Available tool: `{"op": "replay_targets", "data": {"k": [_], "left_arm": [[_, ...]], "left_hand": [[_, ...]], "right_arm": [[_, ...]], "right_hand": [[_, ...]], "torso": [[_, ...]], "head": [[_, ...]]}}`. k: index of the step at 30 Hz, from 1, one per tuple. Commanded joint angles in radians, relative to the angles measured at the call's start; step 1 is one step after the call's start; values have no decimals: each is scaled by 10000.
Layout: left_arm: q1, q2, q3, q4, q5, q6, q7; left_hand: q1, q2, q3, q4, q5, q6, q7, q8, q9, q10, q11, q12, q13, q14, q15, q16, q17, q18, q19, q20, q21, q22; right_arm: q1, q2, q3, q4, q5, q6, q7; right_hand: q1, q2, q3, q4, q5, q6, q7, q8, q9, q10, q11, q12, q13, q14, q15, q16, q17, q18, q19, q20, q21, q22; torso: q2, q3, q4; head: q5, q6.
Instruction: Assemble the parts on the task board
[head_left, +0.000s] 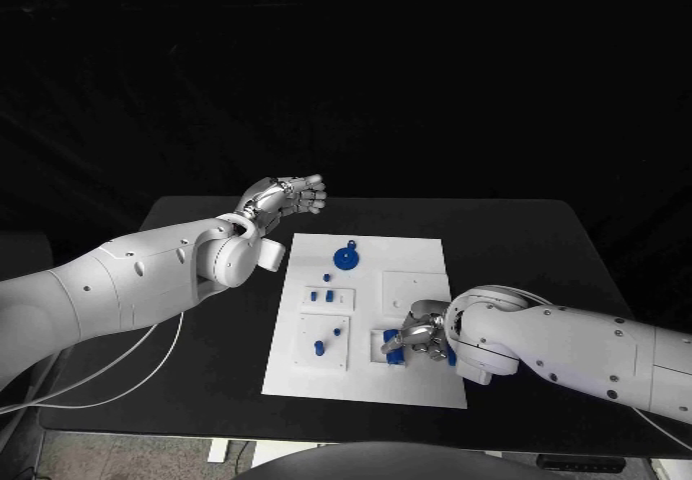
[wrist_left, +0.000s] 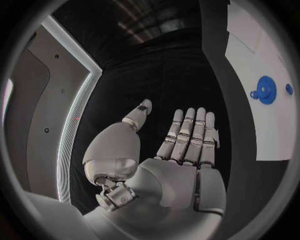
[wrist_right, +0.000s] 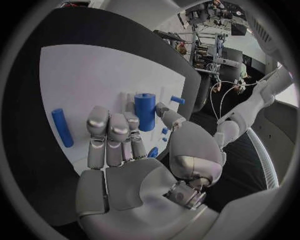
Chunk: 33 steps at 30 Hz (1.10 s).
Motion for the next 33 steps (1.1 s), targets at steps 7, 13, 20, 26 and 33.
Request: {"op": "replay_targets", "data": {"k": [7, 13, 20, 26, 33], "left_arm": [[5, 6, 7, 23, 41, 148, 56], [5, -1, 7, 21, 41, 153, 53], [5, -16, 7, 24, 41, 152, 42], [5, -19, 6, 21, 41, 154, 38], [6, -24, 6, 17, 41, 147, 36]], "left_hand": [[-80, -47, 2, 48, -67, 81, 226, -3, -14, -58, 17, -55, -11, -67, -18, -65, 10, 162, 82, -9, -37, 7], [-80, -48, 4, 49, -67, 82, 226, -3, -14, -59, 16, -55, -10, -68, -18, -66, 10, 163, 82, -9, -39, 7], [-79, -50, 6, 52, -68, 85, 225, -1, -15, -62, 17, -54, -10, -69, -17, -68, 11, 163, 79, -7, -45, 8], [-80, -52, 7, 55, -68, 87, 224, 0, -15, -64, 18, -54, -10, -71, -17, -70, 12, 162, 75, -6, -51, 7], [-79, -58, 9, 57, -69, 84, 225, -1, -16, -67, 18, -54, -10, -72, -16, -72, 13, 162, 70, -4, -58, 7]], "right_arm": [[-41, 11, -18, 153, -315, -16, 192], [-44, -54, -18, 211, -513, -136, 215], [-44, -149, -15, 363, -535, -238, 235], [-43, -254, -11, 515, -535, -336, 242], [-42, -257, -4, 573, -414, -290, 229]], "right_hand": [[-149, -35, -102, 10, -9, 111, 63, -13, -1, -87, -16, -53, -3, 18, -71, -25, 19, 849, -48, 27, 34, 196], [-144, -26, -105, -5, -8, 118, 60, -11, 2, -69, -18, -39, 13, 19, -73, -25, 20, 849, -48, 25, 38, 195], [-148, -19, -113, -18, -9, 128, 57, -8, 6, -57, -21, -34, 21, 21, -75, -25, 22, 849, -48, 23, 42, 194], [-157, -21, -123, -25, -9, 135, 55, -6, 8, -44, -23, -27, 31, 21, -77, -25, 23, 849, -47, 22, 46, 193], [-166, -22, -132, -31, -9, 144, 52, -4, 12, -33, -26, -24, 37, 22, -80, -26, 24, 849, -46, 20, 49, 191]], "torso": [[-3, -1, -4], [-5, 3, -9], [-1, 7, -9], [-3, 6, -11], [-1, 7, -4]], "head": [[44, -22], [71, -8], [80, -8], [86, -15], [95, -16]]}}
